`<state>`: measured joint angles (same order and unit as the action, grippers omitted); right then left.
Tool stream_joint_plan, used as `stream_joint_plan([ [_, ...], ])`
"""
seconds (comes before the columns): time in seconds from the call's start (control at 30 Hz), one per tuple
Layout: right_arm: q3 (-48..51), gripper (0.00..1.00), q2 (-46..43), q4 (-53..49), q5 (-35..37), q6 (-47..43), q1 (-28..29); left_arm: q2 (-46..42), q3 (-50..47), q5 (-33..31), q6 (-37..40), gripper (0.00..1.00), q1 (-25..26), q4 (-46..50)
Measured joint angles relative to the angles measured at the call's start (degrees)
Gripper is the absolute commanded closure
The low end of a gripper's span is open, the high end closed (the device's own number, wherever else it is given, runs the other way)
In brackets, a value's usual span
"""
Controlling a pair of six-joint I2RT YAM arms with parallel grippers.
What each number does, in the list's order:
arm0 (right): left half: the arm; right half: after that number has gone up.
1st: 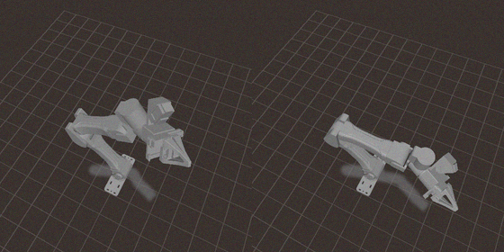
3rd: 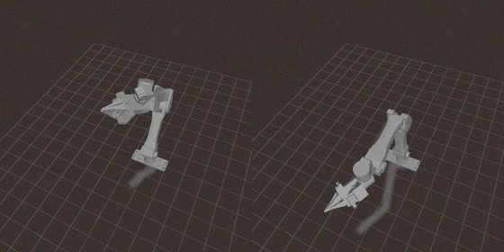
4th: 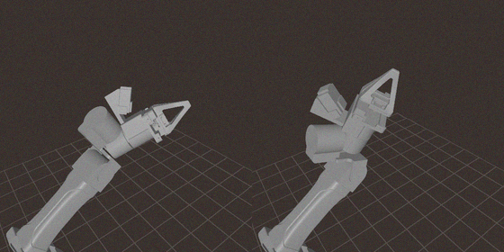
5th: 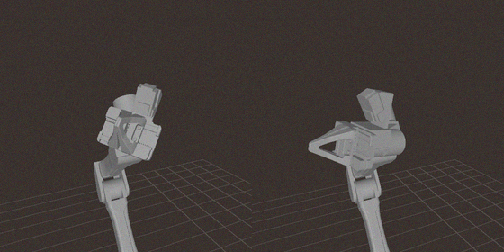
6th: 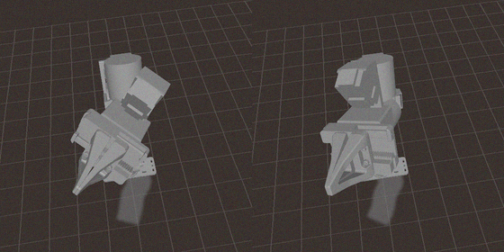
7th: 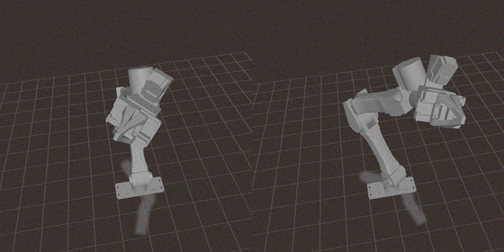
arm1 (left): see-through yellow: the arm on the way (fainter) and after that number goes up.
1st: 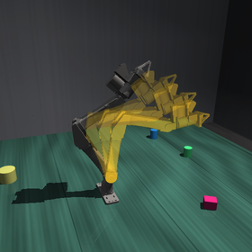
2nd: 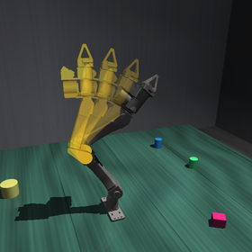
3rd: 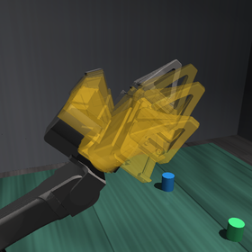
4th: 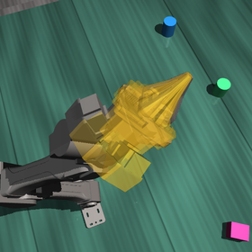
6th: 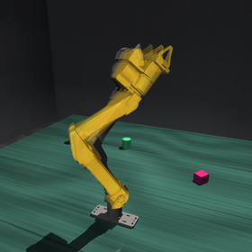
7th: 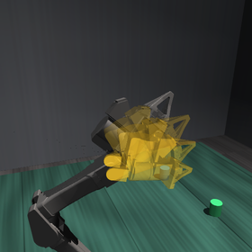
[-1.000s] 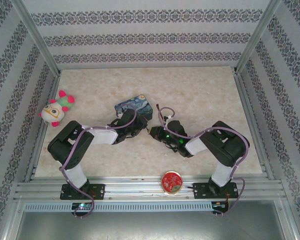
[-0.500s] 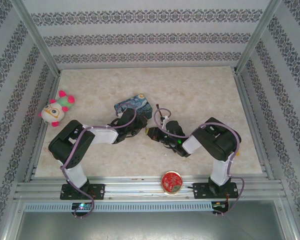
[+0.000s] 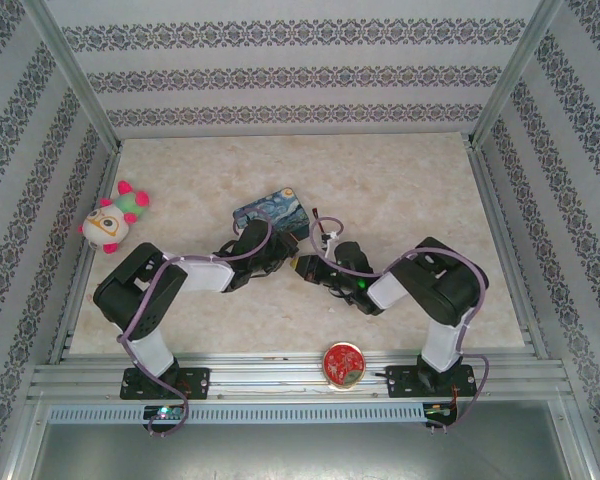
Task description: Unlock a padlock with a key
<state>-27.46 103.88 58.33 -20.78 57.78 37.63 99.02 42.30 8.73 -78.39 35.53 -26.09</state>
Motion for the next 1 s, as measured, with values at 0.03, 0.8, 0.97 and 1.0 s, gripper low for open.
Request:
stream_joint_plan([
  [0.03, 0.5, 1.00, -1.3, -1.1, -0.7, 0.2, -0.5, 0.0, -0.1, 0.1, 0.0, 0.97, 0.0, -0.2],
  [0.8, -5.7, 1.00, -11.4, -38.8, -20.8, -15.8, -8.3, 0.7, 3.7, 1.4, 6.3, 0.96, -0.4, 9.1],
  [0.97, -4.9, 1.00, -13.1, -37.7, -17.3, -15.7, -7.8, 0.8, 3.9, 1.8, 6.3, 0.96, -0.4, 9.3],
  [1.0, -4.7, 1.00, -13.4, -37.2, -16.6, -15.6, -7.6, 0.8, 4.0, 1.8, 6.3, 0.96, -0.4, 9.3],
])
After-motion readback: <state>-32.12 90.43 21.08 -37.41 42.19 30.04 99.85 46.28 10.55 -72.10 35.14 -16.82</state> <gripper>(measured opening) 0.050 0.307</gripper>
